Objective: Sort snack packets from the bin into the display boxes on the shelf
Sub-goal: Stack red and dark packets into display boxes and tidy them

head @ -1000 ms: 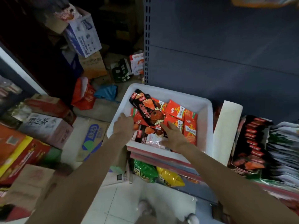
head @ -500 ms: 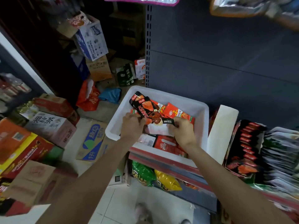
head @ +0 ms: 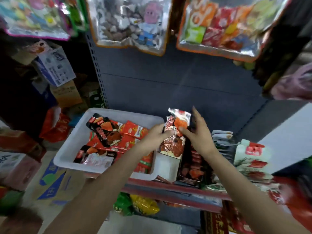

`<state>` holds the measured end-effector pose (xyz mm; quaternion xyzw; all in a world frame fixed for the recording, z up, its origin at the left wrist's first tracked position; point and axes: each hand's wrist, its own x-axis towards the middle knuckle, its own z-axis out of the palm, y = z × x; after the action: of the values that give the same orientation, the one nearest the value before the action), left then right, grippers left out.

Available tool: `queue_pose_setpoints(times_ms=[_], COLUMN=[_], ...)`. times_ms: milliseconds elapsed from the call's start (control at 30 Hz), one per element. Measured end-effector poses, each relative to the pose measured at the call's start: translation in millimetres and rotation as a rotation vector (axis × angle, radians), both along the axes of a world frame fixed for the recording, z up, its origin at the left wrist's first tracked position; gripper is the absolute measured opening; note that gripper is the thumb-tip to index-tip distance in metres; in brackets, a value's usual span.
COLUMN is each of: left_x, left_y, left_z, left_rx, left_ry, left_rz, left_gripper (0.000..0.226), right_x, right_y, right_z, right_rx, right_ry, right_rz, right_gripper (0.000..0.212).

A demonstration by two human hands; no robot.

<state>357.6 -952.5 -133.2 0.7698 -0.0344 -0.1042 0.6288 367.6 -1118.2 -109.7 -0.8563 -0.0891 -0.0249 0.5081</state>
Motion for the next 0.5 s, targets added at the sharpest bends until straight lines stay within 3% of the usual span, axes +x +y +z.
queue_pose_setpoints(times_ms=[33, 100, 233, 333, 500], left_x=[5.1, 16.7, 31.1, 34.0, 38.8], left_y=[-14.0, -36.9, -62.5, -69.4, -84.2], left_z=[-3.8, -12.0, -22.2, -32.2, -36.8], left_rx=[0.033, 0.113, 0.346, 0.636, 0.881], left_ry=[-0.013, -0.035, -0.105, -0.192, -0.271], left_rz=[-0.045, -0.045, 0.129, 0.047, -0.155], left_gripper=[0.028, 0.038, 0.018, 0.036, 0.057], right_x=[6.2, 16.9, 33.9, 41.9, 46.8], right_y=[-14.0, -39.1, -76.5, -89.5, -92.8], right_z=[3.5, 9.5, 13.7, 15.9, 12.3], right_rx=[0.041, 0.08, 0.071, 0.011, -0.008], right_ry=[0.027, 0.026, -0.102, -0.209, -0.323], right_rz=[-0.028, -0.071, -0.216, -0.281, -0.156], right_gripper=[0.062, 0.028, 0.016, 0.01, 0.005])
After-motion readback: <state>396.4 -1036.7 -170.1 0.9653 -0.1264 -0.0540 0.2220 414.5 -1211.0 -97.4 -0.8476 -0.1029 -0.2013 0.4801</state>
